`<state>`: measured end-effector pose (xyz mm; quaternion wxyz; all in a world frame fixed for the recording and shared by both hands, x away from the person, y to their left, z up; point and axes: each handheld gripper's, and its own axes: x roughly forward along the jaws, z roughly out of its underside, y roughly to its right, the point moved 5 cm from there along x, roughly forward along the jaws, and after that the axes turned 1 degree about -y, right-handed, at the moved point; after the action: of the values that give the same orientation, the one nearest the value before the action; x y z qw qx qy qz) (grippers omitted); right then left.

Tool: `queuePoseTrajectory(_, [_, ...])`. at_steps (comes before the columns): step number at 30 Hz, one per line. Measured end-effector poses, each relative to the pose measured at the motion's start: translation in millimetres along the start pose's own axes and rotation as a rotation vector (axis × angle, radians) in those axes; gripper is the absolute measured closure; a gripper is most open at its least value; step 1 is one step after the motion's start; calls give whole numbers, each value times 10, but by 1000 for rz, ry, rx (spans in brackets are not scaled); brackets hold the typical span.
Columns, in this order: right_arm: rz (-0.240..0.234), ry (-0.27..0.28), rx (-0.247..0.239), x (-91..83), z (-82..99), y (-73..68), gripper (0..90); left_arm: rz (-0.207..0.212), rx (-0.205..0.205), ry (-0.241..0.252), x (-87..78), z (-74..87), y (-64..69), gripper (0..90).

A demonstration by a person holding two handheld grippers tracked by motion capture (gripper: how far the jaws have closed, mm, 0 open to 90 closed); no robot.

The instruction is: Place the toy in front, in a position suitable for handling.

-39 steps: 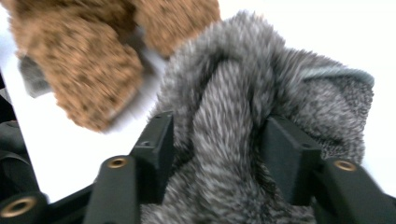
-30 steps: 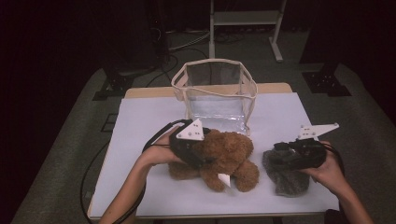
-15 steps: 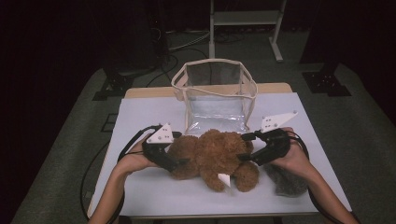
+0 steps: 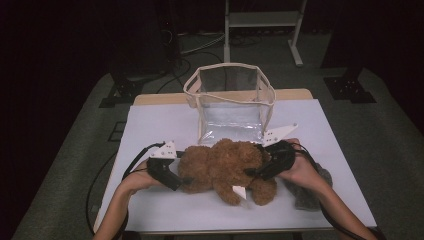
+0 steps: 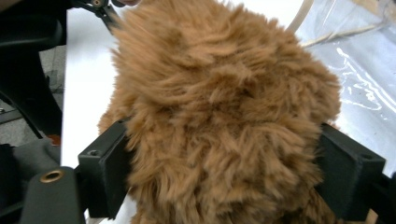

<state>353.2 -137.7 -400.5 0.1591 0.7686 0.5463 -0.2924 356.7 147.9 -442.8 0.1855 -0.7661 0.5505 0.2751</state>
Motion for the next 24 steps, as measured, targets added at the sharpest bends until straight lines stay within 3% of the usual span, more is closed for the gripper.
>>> queuePoseTrajectory(4, [13, 25, 29, -3, 24, 16, 321, -6, -16, 67, -21, -36, 36, 280])
queuePoseTrajectory(6, [16, 37, 45, -54, 16, 19, 369, -7, -13, 72, -26, -98, 57, 320])
queuePoseTrajectory(11, [38, 41, 37, -290, -27, 16, 407, -10, 51, 78, -24, -410, 153, 335])
queuePoseTrajectory(17, [67, 66, 42, -804, 6, 14, 408, 18, 106, 128, 58, -860, 351, 335])
queuePoseTrajectory(21, [90, 56, 45, -1054, 89, 3, 406, 37, 126, 118, 192, -969, 420, 335])
queuePoseTrajectory(24, [86, 43, 66, -1052, 220, 20, 406, 45, 113, 91, 308, -920, 442, 335])
